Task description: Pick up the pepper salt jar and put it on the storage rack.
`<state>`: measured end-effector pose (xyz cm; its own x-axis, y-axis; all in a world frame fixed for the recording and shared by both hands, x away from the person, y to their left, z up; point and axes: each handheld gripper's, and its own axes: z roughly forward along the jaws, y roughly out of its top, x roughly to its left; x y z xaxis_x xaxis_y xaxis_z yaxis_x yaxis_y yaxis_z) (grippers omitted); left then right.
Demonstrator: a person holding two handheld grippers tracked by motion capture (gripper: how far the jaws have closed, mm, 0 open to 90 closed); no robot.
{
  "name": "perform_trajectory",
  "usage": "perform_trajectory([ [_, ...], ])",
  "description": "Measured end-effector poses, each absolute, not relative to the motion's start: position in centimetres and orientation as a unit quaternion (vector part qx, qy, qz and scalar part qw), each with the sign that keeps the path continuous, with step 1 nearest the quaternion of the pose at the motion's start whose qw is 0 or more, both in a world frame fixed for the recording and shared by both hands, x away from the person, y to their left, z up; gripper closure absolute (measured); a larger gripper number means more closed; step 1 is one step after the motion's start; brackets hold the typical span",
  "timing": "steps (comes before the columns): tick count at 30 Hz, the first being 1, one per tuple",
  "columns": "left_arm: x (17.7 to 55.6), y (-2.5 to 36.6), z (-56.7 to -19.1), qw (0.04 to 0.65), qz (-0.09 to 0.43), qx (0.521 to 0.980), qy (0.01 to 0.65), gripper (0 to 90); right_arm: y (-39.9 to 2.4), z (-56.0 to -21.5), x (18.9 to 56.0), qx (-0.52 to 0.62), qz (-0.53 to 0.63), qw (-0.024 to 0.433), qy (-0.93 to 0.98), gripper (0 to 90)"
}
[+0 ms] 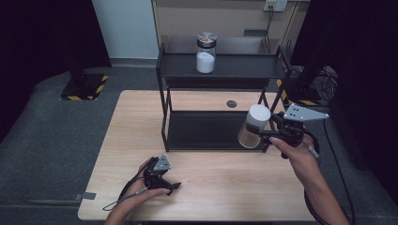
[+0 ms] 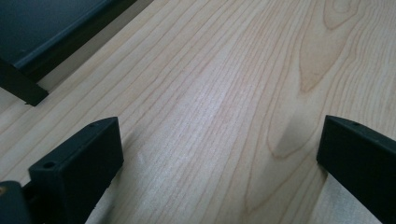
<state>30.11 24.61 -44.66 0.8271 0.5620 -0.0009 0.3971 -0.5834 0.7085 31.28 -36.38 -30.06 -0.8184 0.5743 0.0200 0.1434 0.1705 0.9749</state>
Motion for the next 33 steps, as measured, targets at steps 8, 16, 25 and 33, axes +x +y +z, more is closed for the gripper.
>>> perform_trajectory([
  [8, 30.2, 24.6, -44.7, 0.367, 0.111, 0.884, 0.268, 0.0, -36.5, -28.5, 32.1, 0.238, 0.605, 0.184, 0.737, 36.3],
  [16, 30.3, 24.6, -44.6, 0.367, 0.111, 0.884, 0.267, 0.0, -36.7, -27.2, 32.9, 0.236, 0.608, 0.187, 0.735, 36.3],
  [25, 30.4, 24.5, -44.7, 0.368, 0.11, 0.884, 0.268, 0.0, -36.4, -26.0, 33.9, 0.23, 0.618, 0.186, 0.728, 36.3],
  [33, 30.5, 24.5, -44.7, 0.367, 0.11, 0.885, 0.265, 0.0, -36.1, -24.4, 34.5, 0.225, 0.622, 0.188, 0.726, 36.3],
])
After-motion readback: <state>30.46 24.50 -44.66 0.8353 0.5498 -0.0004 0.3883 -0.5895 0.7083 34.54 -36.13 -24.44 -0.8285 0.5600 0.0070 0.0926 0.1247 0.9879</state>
